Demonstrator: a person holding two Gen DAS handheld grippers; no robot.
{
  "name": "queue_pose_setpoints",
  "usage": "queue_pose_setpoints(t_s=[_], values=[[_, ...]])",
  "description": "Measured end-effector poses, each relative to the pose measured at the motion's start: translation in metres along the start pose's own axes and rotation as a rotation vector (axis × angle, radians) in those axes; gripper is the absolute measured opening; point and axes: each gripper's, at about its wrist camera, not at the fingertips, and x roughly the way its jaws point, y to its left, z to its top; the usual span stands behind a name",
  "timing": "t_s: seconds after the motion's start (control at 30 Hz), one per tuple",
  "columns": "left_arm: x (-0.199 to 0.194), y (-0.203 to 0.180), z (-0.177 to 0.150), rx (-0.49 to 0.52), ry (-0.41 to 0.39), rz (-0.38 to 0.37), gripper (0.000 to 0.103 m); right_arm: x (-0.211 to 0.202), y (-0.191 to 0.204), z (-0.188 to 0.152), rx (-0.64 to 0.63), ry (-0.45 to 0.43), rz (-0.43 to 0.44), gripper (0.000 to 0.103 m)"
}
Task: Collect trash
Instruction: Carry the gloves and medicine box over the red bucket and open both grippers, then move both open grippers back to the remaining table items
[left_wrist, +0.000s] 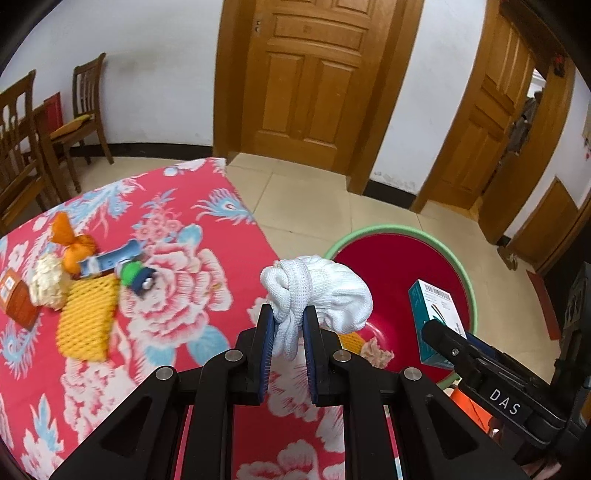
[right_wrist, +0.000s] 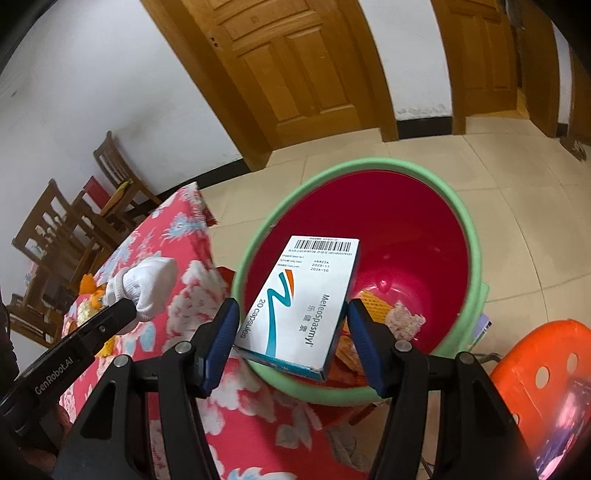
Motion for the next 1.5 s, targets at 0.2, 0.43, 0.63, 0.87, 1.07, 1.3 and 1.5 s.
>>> queue_pose_setpoints(t_s=[0.2,0.43,0.63,0.87,1.07,1.3,1.5], values=[[0.020,-0.016,0.002,0.031,0.030,-0.010,0.015,0.009,-0.018,0.001,0.055,0.024,-0.024,0.060],[0.037,-0.032,0.002,0.059,0.057,-0.020,0.015,0.013,-0.040,0.002,0.109,0.038,-0.046,0.060],[0.046,-0.043,0.003,0.084,0.068,-0.031,0.016,0.008,-0.052,0.003,0.150,0.029,-0.053,0.060],[0.051,-0.049,0.005,0.095,0.079,-0.028,0.026,0.003,-0.061,0.004,0.185,0.019,-0.065,0.060],[0.048,-0.050,0.007,0.100,0.057,-0.019,0.046,-0.003,-0.063,0.006,0.194,0.008,-0.070,0.060],[0.040,-0.043,0.008,0.084,0.044,-0.014,0.046,-0.006,-0.058,0.006,0.194,0.001,-0.064,0.061],[0.029,-0.034,0.008,0.062,0.028,-0.008,0.046,-0.011,-0.050,0.006,0.181,-0.006,-0.056,0.061]])
